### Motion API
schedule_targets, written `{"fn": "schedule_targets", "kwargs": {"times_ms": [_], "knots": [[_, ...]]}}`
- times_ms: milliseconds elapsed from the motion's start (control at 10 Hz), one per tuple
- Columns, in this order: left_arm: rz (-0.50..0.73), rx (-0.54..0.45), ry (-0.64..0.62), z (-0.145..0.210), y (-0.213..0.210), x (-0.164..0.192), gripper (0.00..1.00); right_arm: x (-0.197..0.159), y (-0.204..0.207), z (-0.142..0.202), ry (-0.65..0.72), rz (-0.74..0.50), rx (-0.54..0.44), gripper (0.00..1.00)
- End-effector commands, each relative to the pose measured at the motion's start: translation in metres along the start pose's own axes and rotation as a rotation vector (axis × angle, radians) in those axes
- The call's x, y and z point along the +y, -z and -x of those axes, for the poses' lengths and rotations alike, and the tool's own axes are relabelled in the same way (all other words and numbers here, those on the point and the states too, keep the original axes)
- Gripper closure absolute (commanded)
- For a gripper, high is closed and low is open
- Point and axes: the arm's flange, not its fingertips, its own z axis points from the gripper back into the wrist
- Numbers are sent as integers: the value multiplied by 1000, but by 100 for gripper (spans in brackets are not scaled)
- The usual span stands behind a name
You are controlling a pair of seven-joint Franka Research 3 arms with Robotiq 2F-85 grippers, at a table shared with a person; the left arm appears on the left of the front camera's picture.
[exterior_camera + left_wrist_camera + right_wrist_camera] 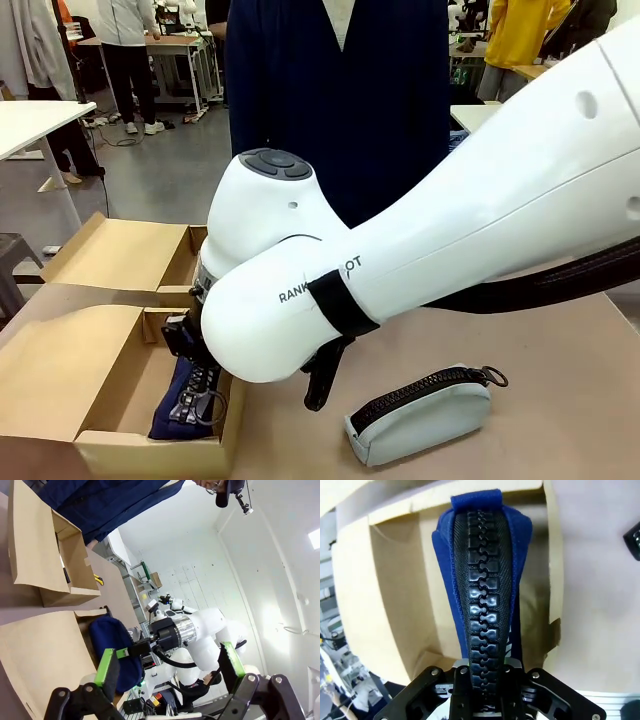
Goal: Place items inside the box.
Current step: Pick up a Pencil pouch or Stapler and place it inside the Mailer Box closest to the robot.
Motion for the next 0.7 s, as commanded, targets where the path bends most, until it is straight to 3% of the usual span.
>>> {"fn": "schedule_targets", "kwargs": {"times_ms": [0, 400, 500, 600], "knots": [[17, -2, 23, 1, 1, -2, 0, 16, 10, 1, 20, 56, -16, 93], [17, -2, 23, 1, 1, -2, 0, 14, 20, -3, 33, 62, -2, 93], [17, -2, 23, 1, 1, -2, 0, 14, 19, -3, 40, 60, 5, 82], [17, -2, 23, 1, 1, -2, 0, 14, 18, -3, 33, 54, 5, 34]]}}
